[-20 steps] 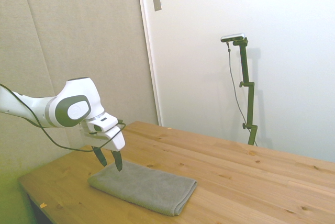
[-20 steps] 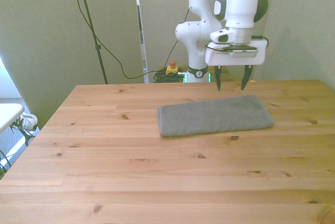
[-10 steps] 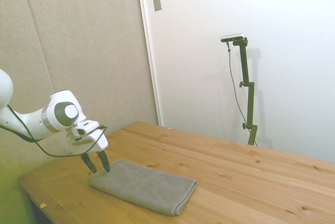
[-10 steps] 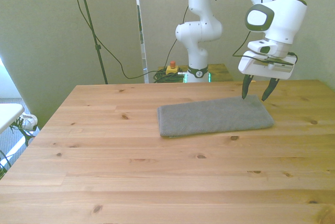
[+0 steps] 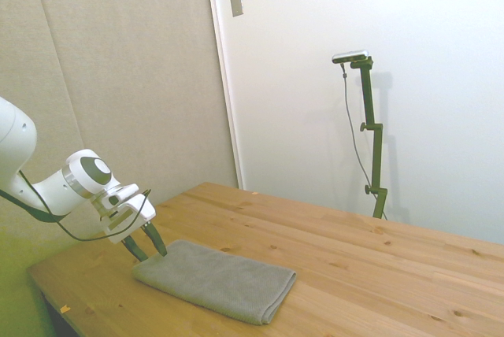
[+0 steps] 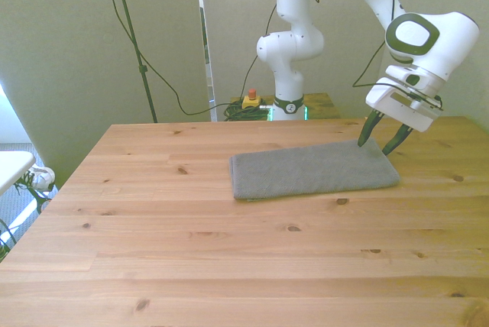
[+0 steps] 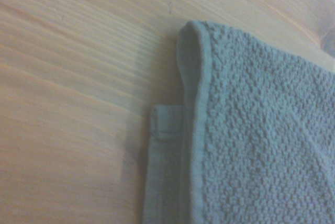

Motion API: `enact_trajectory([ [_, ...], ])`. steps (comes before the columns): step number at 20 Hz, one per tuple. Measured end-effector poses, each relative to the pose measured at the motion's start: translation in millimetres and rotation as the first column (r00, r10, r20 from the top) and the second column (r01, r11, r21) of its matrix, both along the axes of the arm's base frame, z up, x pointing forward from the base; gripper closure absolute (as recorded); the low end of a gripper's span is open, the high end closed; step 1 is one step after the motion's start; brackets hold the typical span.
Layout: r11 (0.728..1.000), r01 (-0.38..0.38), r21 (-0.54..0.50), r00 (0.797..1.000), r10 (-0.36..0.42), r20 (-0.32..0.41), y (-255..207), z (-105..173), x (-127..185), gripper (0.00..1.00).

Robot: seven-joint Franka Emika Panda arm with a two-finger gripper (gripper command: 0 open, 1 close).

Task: Fold the towel

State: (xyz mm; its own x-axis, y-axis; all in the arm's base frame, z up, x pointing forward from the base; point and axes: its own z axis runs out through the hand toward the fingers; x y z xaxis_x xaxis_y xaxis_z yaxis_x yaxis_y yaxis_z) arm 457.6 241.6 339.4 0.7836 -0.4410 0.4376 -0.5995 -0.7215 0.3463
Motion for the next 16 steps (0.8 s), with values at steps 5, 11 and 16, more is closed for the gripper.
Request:
enact_trajectory([
  [5,0.999,0.009,-0.031,1.000,-0.009,0.005,0,-2,12,0.00],
  [11,0.994,0.030,-0.108,1.000,-0.031,-0.007,-20,-7,16,1.00],
  [16,0.988,0.038,-0.148,0.999,-0.039,-0.005,-28,-11,18,1.00],
])
